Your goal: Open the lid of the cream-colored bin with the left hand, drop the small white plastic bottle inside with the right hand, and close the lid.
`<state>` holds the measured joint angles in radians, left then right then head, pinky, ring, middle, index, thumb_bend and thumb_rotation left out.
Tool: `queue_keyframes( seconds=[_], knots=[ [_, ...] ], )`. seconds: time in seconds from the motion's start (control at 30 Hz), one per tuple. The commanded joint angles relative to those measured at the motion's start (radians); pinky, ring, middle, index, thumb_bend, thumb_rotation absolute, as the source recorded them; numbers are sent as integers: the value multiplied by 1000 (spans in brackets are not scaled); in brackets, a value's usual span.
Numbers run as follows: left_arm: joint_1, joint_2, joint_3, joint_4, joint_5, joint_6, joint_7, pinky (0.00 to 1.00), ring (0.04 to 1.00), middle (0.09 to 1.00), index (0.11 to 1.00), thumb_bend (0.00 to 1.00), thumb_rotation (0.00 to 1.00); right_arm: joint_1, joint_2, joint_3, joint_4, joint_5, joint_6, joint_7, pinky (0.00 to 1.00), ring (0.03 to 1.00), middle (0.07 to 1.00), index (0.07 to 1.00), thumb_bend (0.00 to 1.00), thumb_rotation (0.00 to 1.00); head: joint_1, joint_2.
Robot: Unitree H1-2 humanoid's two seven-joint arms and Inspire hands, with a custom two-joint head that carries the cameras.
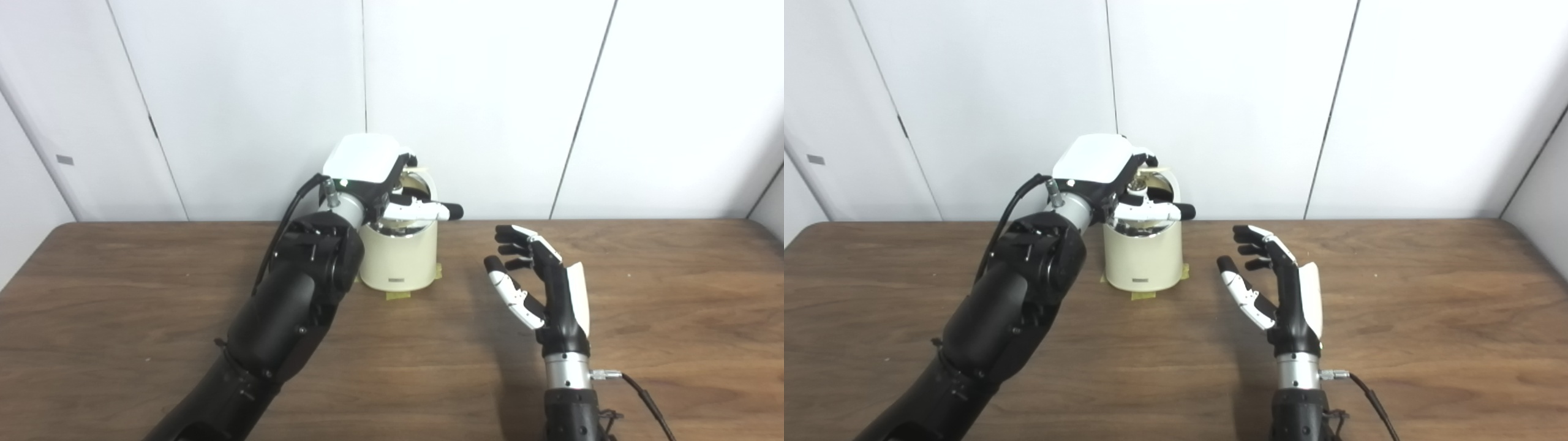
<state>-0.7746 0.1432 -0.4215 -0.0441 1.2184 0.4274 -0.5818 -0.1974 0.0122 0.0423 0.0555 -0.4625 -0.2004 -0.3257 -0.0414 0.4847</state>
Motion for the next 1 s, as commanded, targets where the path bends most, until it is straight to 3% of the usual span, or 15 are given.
queue_keyframes(
  seconds=[0.0, 0.23, 0.77, 0.97],
  knots=[
    [-32, 3, 4, -16, 25, 2, 8, 1000, 988, 877, 844, 997, 1000, -29, 3, 2, -34, 7, -26, -5, 554, 665, 696, 696, 248, 556, -2, 3],
    [-4, 3, -2, -14, 35, 3, -6, 1000, 977, 870, 847, 995, 1000, -22, 10, 2, -69, -5, 13, 0, 554, 664, 696, 700, 250, 582, -9, 15],
    [51, 6, -35, -28, 49, -49, 33, 1000, 971, 847, 834, 991, 1000, -27, 23, 7, -80, 18, 17, 0, 563, 673, 698, 696, 252, 521, -17, 29],
    [74, 3, -49, -31, 77, -65, 43, 1000, 978, 856, 839, 982, 1000, -33, 24, 10, -74, -5, 11, -11, 554, 664, 693, 692, 247, 542, -19, 29]
  ],
)
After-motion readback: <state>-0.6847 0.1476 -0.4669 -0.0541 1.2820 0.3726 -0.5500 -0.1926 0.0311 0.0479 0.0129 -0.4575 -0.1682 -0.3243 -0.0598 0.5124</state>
